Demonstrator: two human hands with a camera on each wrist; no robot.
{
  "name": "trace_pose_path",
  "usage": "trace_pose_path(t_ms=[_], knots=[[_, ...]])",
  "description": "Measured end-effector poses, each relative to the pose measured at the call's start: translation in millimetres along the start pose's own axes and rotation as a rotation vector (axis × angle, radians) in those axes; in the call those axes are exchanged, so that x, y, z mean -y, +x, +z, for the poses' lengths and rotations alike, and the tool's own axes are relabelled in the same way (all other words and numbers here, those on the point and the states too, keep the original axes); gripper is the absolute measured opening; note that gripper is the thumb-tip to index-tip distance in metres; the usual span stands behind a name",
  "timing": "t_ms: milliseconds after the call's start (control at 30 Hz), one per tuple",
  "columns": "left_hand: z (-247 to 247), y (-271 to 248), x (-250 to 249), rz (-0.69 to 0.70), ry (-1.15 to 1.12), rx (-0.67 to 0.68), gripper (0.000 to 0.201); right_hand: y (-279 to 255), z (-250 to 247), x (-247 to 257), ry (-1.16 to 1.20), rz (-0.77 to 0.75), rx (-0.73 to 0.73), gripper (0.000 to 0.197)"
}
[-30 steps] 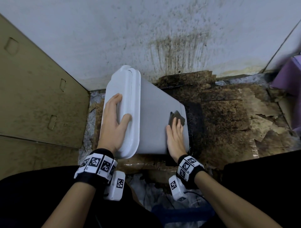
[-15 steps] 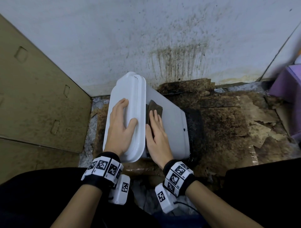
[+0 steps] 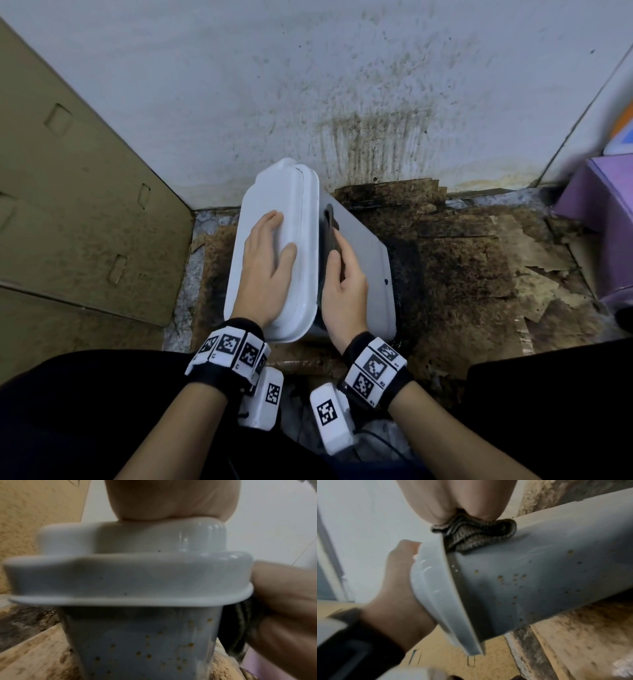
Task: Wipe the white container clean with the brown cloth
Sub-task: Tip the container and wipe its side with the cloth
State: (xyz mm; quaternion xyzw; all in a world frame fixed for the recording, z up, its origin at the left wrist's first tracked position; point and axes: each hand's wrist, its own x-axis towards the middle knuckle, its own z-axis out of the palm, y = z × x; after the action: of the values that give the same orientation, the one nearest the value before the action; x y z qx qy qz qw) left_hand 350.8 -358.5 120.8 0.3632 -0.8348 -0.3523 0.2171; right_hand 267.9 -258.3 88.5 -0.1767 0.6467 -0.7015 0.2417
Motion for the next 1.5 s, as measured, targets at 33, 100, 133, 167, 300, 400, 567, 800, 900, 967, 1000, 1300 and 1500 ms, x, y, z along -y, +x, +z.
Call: trace_pose_path(t_ms=[33,100,133,167,300,400,567,800,900,967,1000,1300,1500], knots=[[1,0,-1,-0.011,-0.015,-0.005,0.056,-2,2,5,0.009,-0.022,0.002,0.038],[1,0,-2,-0.034,-0.04,-0.002,0.053,-6,4,12,0.006,-0.061,0.016,0.038],[2,1,-2,-0.04,-0.049,0.004,0.053,-8,5,14,-0.005,-0.083,0.031,0.039],[2,1,-2,-0.041,-0.056,0.008,0.053,-9,5,14,-0.035,-0.116,0.058,0.04],[3,1,0,-0.03,-0.082,-0.005,0.053,-9,5,14,-0.279,-0.228,0.213,0.042],[5,1,0,-0.029,-0.118,-0.011,0.051,-9,7,14,-0.421,-0.286,0.187,0.046],[8,1,-6,-0.049,-0.147,-0.018,0.052,-10,12,11,-0.542,-0.315,0.017,0.043],[4,2,-1,-0.047,-0.093,-0.006,0.055,-2,12,15,-0.384,-0.167,0.27,0.048],[4,1,-3,-0.049,-0.072,0.003,0.057,8,13,13,-0.415,-0.18,0.332,0.052],[4,0,-4,-0.037,-0.066,0.002,0.058,20,13,14,-0.454,-0.196,0.371,0.055],[5,-1,-5,-0.032,-0.06,0.004,0.059,28,13,15,-0.467,-0.201,0.396,0.056],[7,1,-7,-0.021,-0.013,0.023,0.058,115,18,43,-0.555,-0.116,0.563,0.054],[7,0,-7,-0.01,-0.02,0.01,0.057,105,16,26,-0.51,-0.135,0.525,0.057]])
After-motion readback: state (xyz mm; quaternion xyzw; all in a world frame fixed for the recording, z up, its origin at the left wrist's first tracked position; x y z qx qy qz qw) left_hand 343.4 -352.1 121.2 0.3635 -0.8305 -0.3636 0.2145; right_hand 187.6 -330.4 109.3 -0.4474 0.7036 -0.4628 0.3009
